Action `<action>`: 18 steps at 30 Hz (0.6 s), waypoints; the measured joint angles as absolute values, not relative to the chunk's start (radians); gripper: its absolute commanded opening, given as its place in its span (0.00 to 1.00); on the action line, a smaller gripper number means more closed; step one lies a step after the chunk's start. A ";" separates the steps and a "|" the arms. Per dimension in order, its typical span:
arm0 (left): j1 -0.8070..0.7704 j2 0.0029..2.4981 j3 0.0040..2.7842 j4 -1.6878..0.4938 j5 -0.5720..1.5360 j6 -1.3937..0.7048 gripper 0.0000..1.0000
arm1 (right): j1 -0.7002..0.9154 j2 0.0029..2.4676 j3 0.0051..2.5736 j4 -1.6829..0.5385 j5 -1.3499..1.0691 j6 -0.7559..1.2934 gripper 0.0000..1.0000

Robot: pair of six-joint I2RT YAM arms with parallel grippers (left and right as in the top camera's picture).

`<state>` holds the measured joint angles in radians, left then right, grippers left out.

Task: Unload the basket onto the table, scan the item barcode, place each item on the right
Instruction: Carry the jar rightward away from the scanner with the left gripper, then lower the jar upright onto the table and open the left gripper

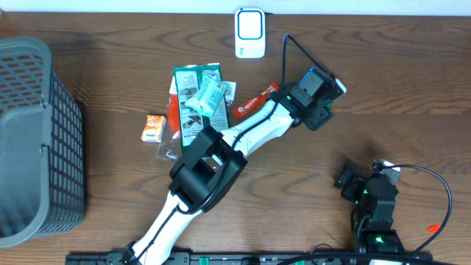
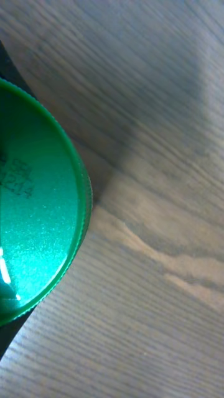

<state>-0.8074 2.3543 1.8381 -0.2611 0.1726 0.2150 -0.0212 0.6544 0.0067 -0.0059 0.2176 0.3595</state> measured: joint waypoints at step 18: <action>-0.815 2.354 1.838 -0.258 0.060 0.222 0.81 | -0.021 0.654 0.007 -0.002 0.218 0.360 0.99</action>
